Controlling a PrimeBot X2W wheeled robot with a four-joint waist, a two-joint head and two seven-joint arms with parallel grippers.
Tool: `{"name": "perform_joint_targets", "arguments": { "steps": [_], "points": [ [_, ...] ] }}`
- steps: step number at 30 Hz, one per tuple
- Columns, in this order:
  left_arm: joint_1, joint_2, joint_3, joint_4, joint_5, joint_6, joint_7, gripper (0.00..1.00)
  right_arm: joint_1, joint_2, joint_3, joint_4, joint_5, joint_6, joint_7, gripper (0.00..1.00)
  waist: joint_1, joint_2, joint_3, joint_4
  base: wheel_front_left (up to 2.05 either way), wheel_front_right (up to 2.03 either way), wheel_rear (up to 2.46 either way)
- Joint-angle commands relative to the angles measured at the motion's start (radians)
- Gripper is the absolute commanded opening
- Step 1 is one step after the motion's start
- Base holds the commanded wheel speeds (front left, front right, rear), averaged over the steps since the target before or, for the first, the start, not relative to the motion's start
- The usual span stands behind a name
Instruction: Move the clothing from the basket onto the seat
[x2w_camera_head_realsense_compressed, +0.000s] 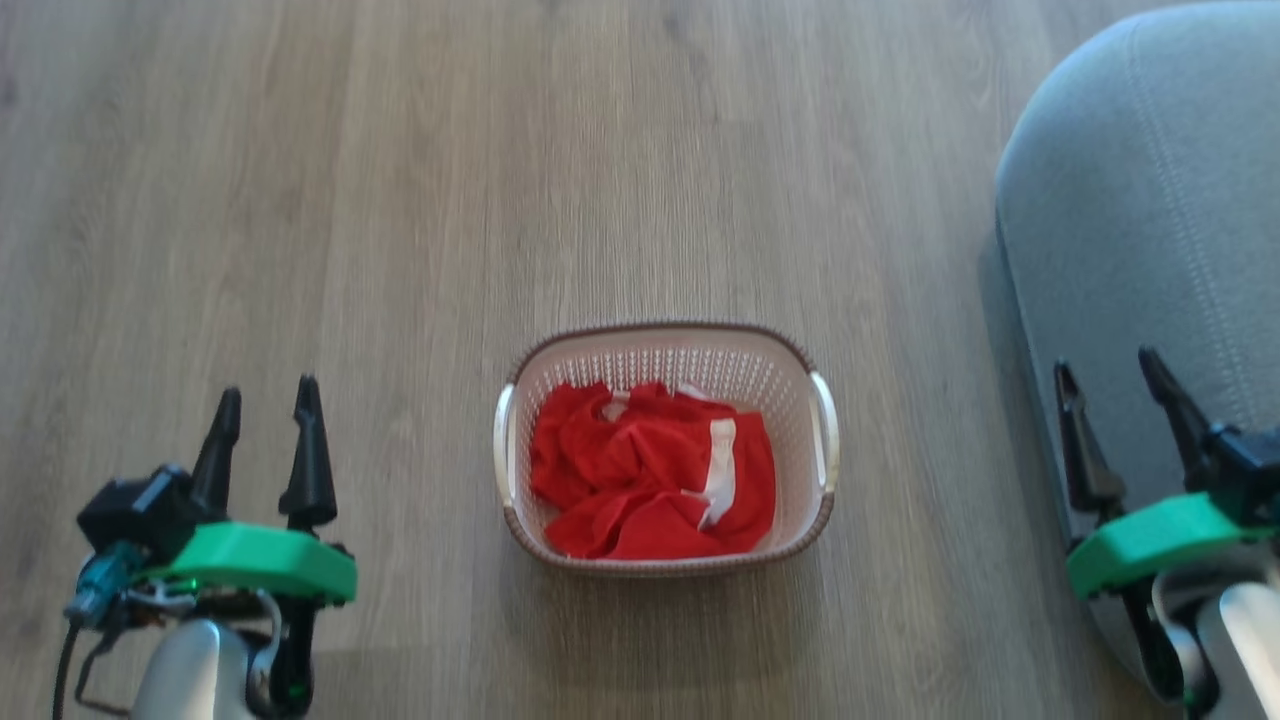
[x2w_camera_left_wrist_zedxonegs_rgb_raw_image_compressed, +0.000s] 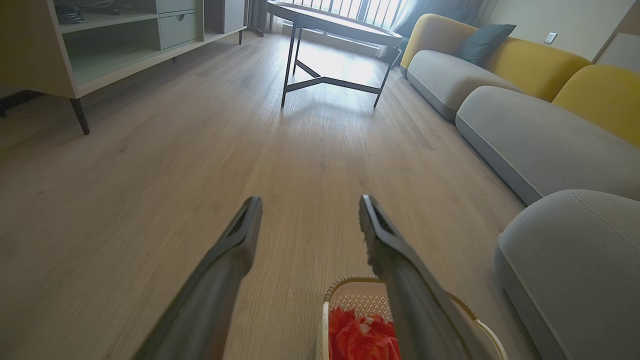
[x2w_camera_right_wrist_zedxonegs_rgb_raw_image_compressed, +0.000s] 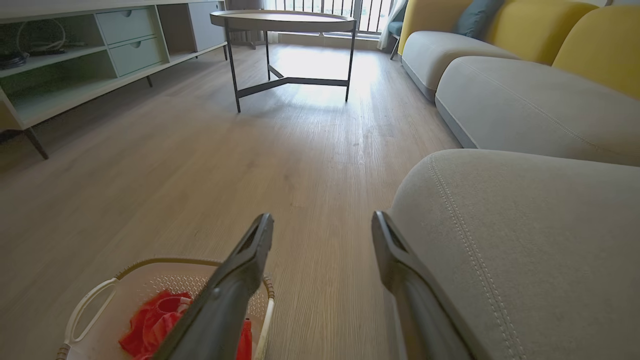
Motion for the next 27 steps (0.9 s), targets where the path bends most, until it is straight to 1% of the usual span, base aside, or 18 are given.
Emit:
{"name": "perform_joint_targets", "arguments": {
  "steps": [1, 9, 14, 19, 21, 27],
  "points": [
    [-0.060, 0.026, 0.022, -0.037, 0.006, -0.006, -0.010, 1.00, -0.050, -0.008, 0.005, -0.043, -0.011, 0.007, -0.013, 1.00, 0.0000, 0.0000, 0.061, -0.001, 0.00, 0.00, 0.00],
    [-0.193, 0.024, -0.009, -0.046, 0.007, -0.006, -0.010, 1.00, -0.152, 0.043, -0.019, -0.087, -0.030, 0.007, -0.013, 1.00, 0.0000, 0.0000, 0.257, -0.005, 0.00, 0.00, 0.00],
    [-0.273, 0.039, -0.053, -0.022, 0.014, -0.006, -0.010, 1.00, -0.209, 0.067, -0.018, -0.104, -0.044, 0.007, -0.013, 1.00, 0.0000, 0.0000, 0.352, -0.017, 0.00, 0.00, 0.00],
    [-0.345, 0.069, -0.129, 0.056, 0.023, -0.006, -0.010, 1.00, -0.261, 0.074, -0.015, -0.127, -0.052, 0.007, -0.013, 1.00, 0.0000, 0.0000, 0.430, -0.039, 0.00, 0.00, 0.00],
    [-0.402, 0.076, -0.185, 0.102, 0.024, -0.006, -0.010, 1.00, -0.285, 0.078, -0.021, -0.143, -0.057, 0.007, -0.013, 1.00, 0.0000, 0.0000, 0.474, -0.050, 0.00, 0.00, 0.00],
    [-0.537, 0.068, -0.294, 0.190, 0.021, -0.006, -0.010, 1.00, -0.326, 0.091, -0.026, -0.173, -0.066, 0.007, -0.013, 1.00, 0.0000, 0.0000, 0.558, -0.079, 0.00, 0.00, 0.00]
  ]
}}
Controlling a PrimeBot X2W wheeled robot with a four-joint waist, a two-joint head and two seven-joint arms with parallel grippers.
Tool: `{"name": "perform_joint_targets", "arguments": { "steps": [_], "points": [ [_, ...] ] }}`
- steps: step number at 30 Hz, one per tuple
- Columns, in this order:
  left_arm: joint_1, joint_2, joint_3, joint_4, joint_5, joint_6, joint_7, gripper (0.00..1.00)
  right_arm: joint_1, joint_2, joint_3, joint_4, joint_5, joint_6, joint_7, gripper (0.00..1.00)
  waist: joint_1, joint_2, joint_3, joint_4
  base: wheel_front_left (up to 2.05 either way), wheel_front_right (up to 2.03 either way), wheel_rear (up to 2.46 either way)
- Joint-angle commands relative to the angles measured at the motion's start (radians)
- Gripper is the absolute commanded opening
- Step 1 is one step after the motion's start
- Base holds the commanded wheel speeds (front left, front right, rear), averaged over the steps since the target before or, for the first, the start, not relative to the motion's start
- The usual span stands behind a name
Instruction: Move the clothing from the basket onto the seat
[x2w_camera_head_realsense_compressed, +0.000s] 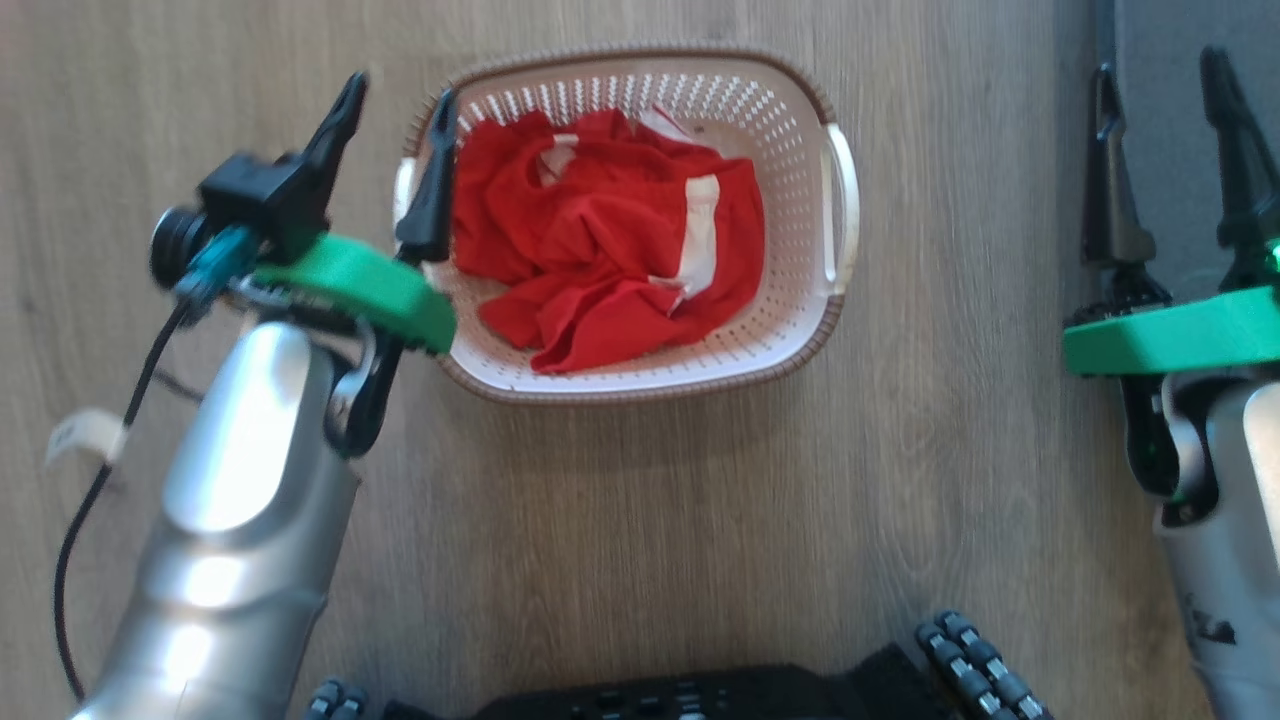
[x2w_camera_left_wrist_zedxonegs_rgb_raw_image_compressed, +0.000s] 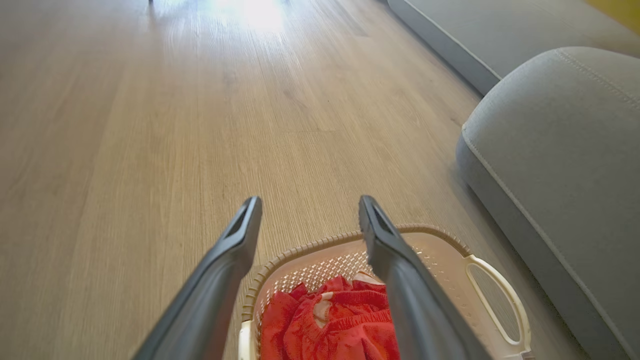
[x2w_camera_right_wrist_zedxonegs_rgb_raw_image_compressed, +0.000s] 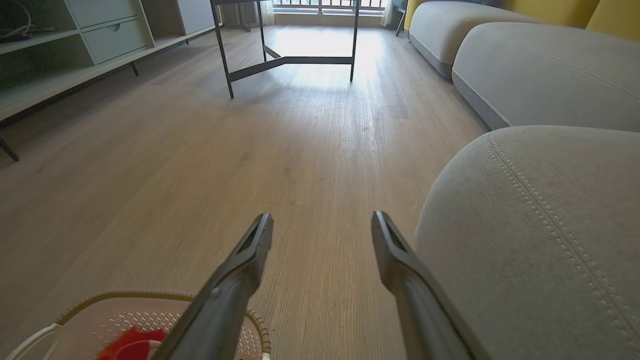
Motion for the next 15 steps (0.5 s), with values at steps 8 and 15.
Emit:
{"name": "perform_joint_targets", "arguments": {
  "steps": [8, 15],
  "points": [
    [-0.173, 0.010, -0.096, 0.194, 0.027, -0.006, 0.044, 1.00, -0.026, 0.032, 0.015, -0.070, -0.012, 0.007, -0.006, 1.00, -0.0002, 0.0001, 0.105, -0.077, 0.00, 0.00, 0.00],
    [-0.285, -0.014, -0.137, 0.362, 0.060, 0.030, 0.139, 1.00, -0.029, 0.066, 0.014, -0.088, -0.017, 0.007, -0.006, 1.00, -0.0002, 0.0001, 0.156, -0.136, 0.00, 0.00, 0.00]
  ]
}}
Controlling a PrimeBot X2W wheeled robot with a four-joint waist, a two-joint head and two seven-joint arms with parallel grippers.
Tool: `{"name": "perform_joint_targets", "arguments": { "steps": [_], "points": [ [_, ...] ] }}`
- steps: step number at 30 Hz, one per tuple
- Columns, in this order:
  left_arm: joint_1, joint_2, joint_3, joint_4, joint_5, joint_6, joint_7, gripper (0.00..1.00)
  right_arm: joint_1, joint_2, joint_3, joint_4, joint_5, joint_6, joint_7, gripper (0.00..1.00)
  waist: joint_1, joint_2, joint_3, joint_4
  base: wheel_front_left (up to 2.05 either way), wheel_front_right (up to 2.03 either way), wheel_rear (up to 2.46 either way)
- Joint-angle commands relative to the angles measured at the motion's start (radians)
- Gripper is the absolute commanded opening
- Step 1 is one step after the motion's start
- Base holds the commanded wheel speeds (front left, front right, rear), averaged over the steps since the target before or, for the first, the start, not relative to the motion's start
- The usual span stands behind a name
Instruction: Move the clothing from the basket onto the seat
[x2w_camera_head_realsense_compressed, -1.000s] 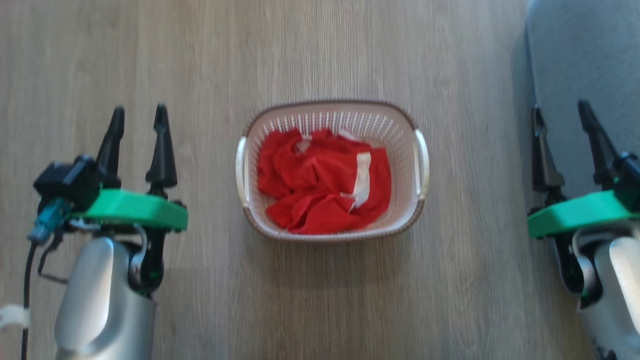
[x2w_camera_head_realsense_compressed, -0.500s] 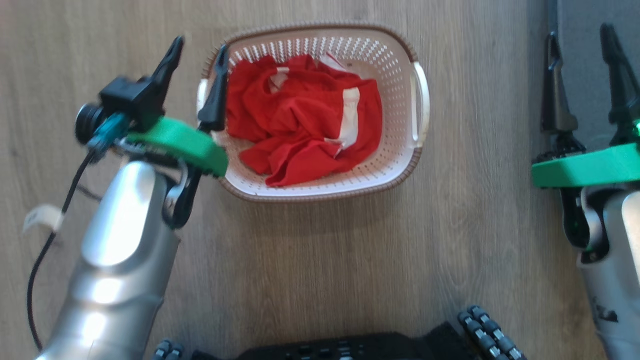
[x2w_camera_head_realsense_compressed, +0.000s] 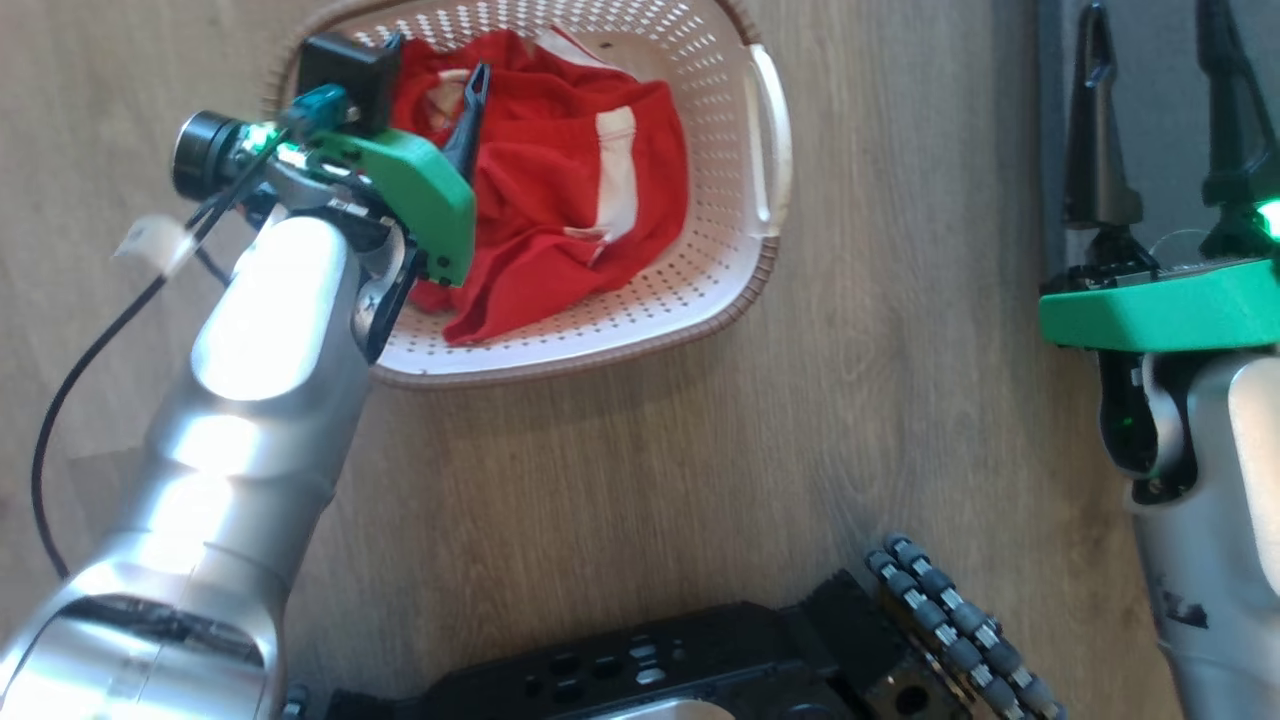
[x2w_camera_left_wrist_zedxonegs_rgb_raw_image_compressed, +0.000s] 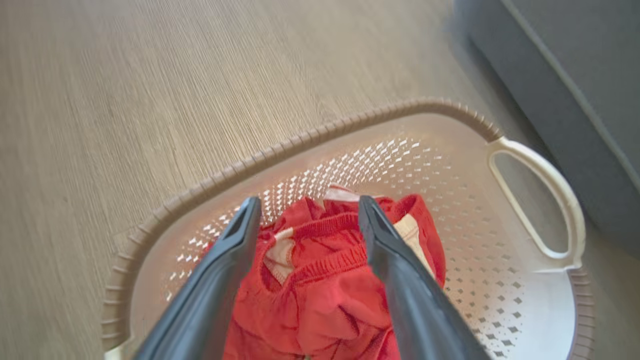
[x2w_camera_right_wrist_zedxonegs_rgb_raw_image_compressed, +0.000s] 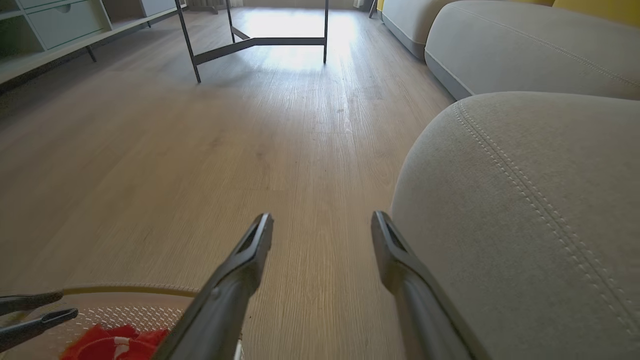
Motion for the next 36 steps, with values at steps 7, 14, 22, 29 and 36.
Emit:
{"name": "perform_joint_targets", "arguments": {
  "steps": [7, 14, 22, 29, 36],
  "points": [
    [-0.088, 0.005, -0.028, 0.125, 0.042, 0.047, 0.121, 1.00, 0.009, 0.033, 0.026, -0.042, -0.003, 0.007, -0.005, 1.00, -0.0001, 0.0000, 0.060, -0.072, 0.00, 0.00, 0.00],
    [-0.136, 0.028, -0.025, 0.208, 0.039, 0.067, 0.168, 1.00, 0.003, 0.057, 0.037, -0.042, 0.002, 0.007, -0.005, 1.00, -0.0001, 0.0000, 0.093, -0.120, 0.00, 0.00, 0.00],
    [-0.162, 0.063, -0.025, 0.280, 0.025, 0.056, 0.210, 1.00, -0.002, 0.089, 0.057, -0.040, 0.011, 0.007, -0.005, 1.00, -0.0001, 0.0000, 0.137, -0.176, 0.00, 0.00, 0.00],
    [-0.179, 0.089, -0.036, 0.311, 0.026, 0.058, 0.222, 1.00, -0.003, 0.108, 0.067, -0.040, 0.018, 0.007, -0.005, 1.00, -0.0001, 0.0000, 0.173, -0.204, 0.00, 0.00, 0.00],
    [-0.191, 0.102, -0.046, 0.338, 0.019, 0.051, 0.215, 1.00, 0.017, 0.114, 0.055, -0.052, 0.000, 0.007, -0.005, 1.00, -0.0001, 0.0000, 0.190, -0.186, 0.00, 0.00, 0.00]
  ]
}}
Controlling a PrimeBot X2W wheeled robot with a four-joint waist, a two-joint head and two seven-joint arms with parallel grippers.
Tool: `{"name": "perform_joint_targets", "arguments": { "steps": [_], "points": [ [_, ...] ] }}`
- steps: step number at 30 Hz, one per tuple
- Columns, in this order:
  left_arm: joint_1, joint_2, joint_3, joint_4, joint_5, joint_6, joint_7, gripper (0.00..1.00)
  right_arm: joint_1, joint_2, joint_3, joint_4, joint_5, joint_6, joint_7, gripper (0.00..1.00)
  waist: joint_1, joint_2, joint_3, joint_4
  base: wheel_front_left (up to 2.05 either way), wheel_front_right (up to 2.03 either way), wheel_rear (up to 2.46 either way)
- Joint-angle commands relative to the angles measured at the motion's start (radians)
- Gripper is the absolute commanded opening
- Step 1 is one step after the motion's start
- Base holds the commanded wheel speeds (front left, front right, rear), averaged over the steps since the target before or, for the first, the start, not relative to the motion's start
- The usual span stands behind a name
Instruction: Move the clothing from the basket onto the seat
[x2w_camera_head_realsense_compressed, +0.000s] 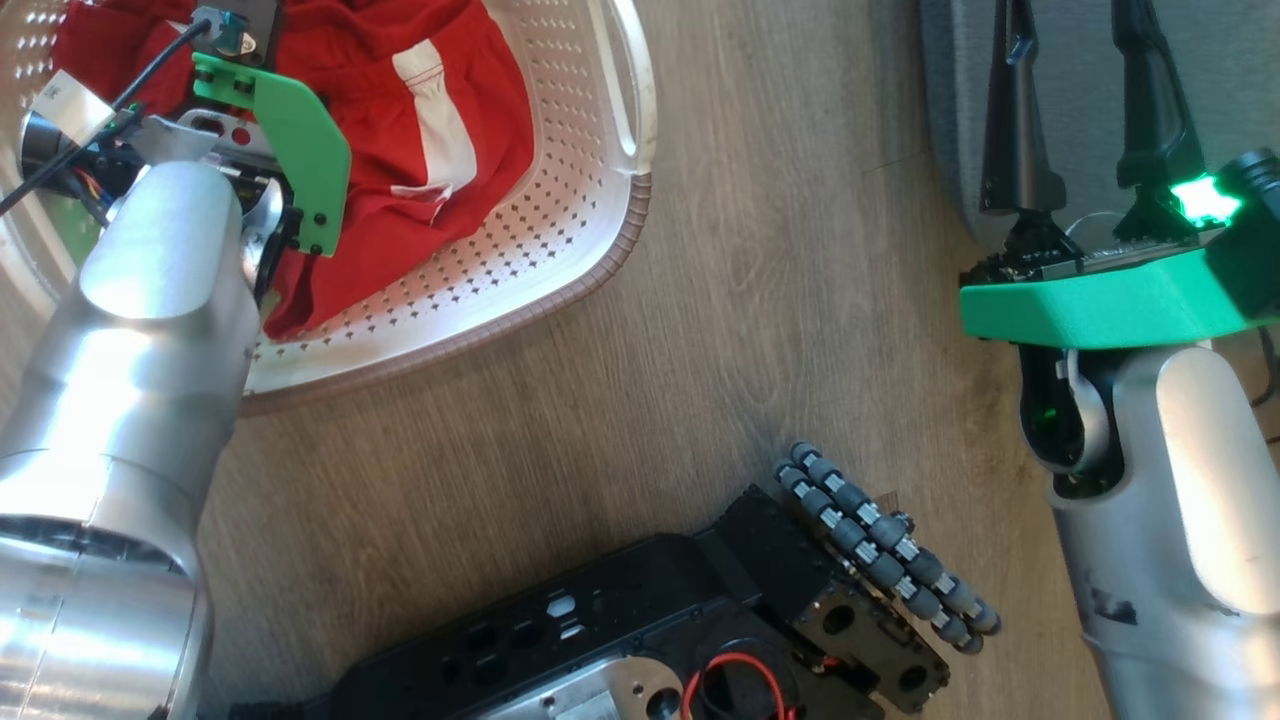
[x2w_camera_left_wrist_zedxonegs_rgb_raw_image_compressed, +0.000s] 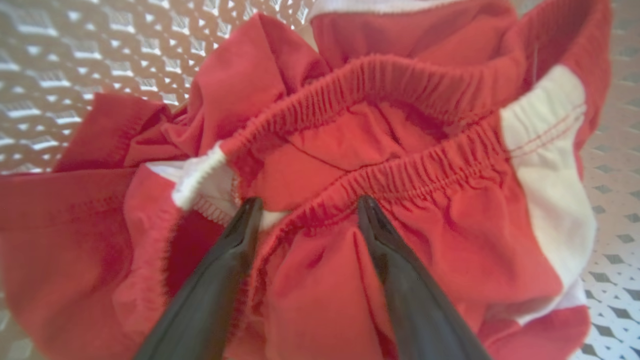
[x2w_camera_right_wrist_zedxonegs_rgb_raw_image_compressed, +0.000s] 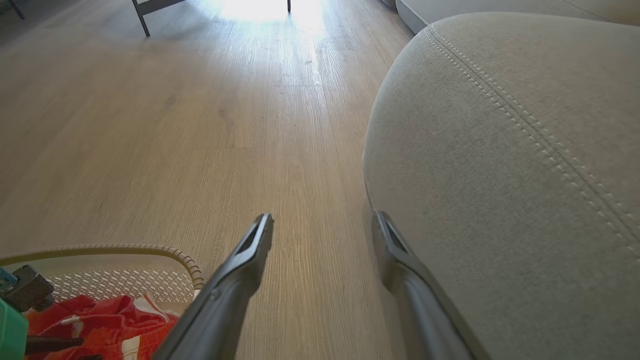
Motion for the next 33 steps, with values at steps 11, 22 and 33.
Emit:
{"name": "perform_joint_targets", "arguments": {
  "steps": [11, 22, 33],
  "points": [
    [-0.005, 0.013, -0.012, -0.007, -0.017, -0.039, -0.086, 0.00, 0.047, 0.008, 0.001, -0.035, -0.027, 0.007, -0.005, 1.00, 0.0000, -0.0001, 0.000, 0.020, 0.00, 0.00, 0.00],
    [0.014, -0.053, 0.007, -0.041, -0.098, -0.068, -0.173, 0.00, 0.069, 0.000, -0.027, -0.003, -0.025, 0.007, -0.005, 1.00, 0.0000, -0.0001, -0.115, 0.085, 0.00, 0.00, 0.00],
    [0.197, -0.071, 0.000, -0.204, -0.253, -0.077, -0.313, 0.00, 0.175, -0.101, -0.077, 0.029, -0.038, 0.007, -0.005, 1.00, 0.0000, -0.0001, -0.376, 0.228, 0.00, 0.00, 0.00]
  ]
}}
